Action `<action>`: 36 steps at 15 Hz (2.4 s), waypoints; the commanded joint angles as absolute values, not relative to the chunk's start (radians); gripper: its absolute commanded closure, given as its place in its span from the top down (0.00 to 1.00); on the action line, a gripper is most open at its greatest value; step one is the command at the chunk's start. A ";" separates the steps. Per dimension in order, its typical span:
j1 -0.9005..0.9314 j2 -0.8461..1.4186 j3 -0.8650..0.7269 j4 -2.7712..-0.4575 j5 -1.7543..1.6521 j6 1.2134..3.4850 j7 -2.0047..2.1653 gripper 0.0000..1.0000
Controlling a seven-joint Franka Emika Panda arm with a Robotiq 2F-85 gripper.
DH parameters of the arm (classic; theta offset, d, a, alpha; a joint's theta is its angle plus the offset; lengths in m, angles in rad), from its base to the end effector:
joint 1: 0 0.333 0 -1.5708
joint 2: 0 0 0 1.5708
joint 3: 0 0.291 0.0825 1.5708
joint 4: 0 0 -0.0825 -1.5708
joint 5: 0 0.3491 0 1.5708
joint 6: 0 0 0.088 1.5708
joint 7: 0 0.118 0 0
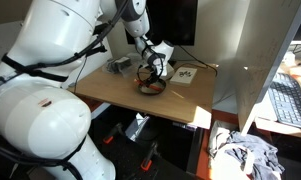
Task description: Remove the red marker from the bowl and put it on the table
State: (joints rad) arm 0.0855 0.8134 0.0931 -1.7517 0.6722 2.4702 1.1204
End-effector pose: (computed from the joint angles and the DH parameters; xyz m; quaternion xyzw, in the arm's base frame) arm 0.5958 0.1084 0.1020 -0.7038 0.6718 0.1758 0.1496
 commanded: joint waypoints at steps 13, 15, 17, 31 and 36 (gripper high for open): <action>0.113 0.629 0.046 -1.876 0.605 2.620 1.099 0.02; 0.166 0.553 -0.037 -1.951 0.560 2.635 1.253 0.02; 0.173 0.504 -0.083 -2.014 0.531 2.629 1.349 0.02; 0.042 0.451 -0.146 -2.240 0.633 2.662 1.808 0.02; 0.016 0.473 -0.119 -2.210 0.741 2.722 1.946 0.02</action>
State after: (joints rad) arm 0.0404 0.4731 -0.1494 -2.2141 0.6850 2.6731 1.8595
